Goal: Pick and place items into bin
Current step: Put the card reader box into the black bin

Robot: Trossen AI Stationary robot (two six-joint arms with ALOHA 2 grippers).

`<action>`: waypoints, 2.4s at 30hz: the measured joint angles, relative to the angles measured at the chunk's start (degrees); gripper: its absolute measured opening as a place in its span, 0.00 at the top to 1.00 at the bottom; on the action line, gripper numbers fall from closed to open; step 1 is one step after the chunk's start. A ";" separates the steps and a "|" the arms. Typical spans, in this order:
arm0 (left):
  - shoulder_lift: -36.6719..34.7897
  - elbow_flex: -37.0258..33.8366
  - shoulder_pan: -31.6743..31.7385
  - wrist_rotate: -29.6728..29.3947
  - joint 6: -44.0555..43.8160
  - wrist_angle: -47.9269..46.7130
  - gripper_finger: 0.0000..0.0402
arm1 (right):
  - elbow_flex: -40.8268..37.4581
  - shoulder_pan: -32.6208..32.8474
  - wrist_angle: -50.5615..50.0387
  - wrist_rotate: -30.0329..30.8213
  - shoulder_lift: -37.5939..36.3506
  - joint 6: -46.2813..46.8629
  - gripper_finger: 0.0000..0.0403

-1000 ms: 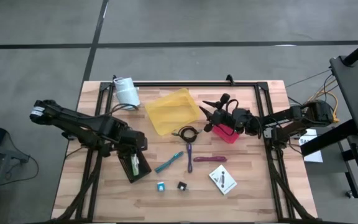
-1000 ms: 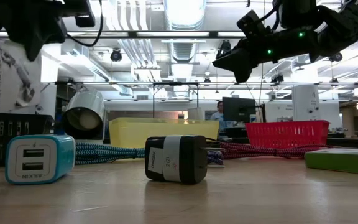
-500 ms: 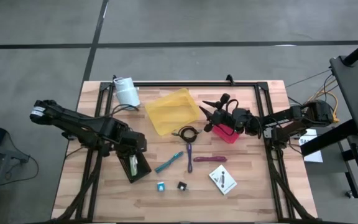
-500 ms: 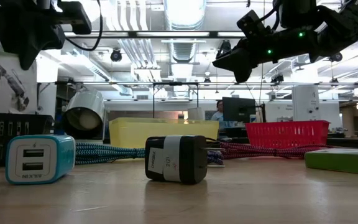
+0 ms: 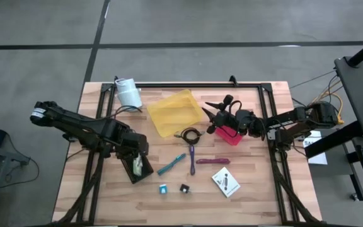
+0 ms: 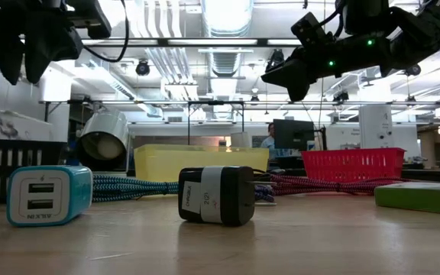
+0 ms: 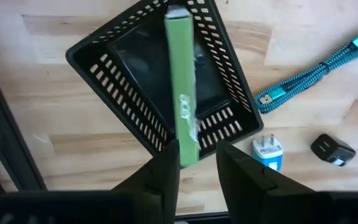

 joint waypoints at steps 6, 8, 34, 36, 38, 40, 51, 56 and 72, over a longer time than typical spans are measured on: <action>-1.66 0.88 0.00 1.51 -0.09 0.05 0.78 | 0.00 0.04 0.00 0.00 0.00 0.15 0.72; -1.77 1.10 0.00 1.54 -0.09 0.13 0.78 | 0.00 0.04 -0.02 0.00 0.00 0.17 0.72; 1.41 -0.27 0.07 -22.09 64.20 21.95 0.78 | 0.00 0.20 -2.24 -0.15 0.02 4.67 0.73; 2.22 -0.27 0.07 -22.99 74.54 28.05 0.78 | 0.00 0.20 -2.21 -0.13 0.02 6.76 0.73; 3.02 -0.27 0.06 -23.04 85.97 33.82 0.78 | 0.00 0.44 -2.21 -0.11 0.02 8.61 0.73; 3.63 -0.27 0.07 -23.03 96.12 37.53 0.78 | 0.00 0.95 -2.10 -0.13 0.02 10.04 0.74; 3.28 -0.82 2.74 -23.07 116.71 38.16 0.78 | 0.13 11.86 -3.24 -0.13 -3.91 12.60 0.74; 3.21 -1.30 3.10 -23.03 121.05 36.65 0.78 | 0.43 19.23 -3.50 0.06 -6.42 14.70 0.74; 3.14 -1.28 3.45 -22.99 122.66 36.53 0.78 | 26.42 29.35 -69.47 4.72 -5.48 68.68 0.62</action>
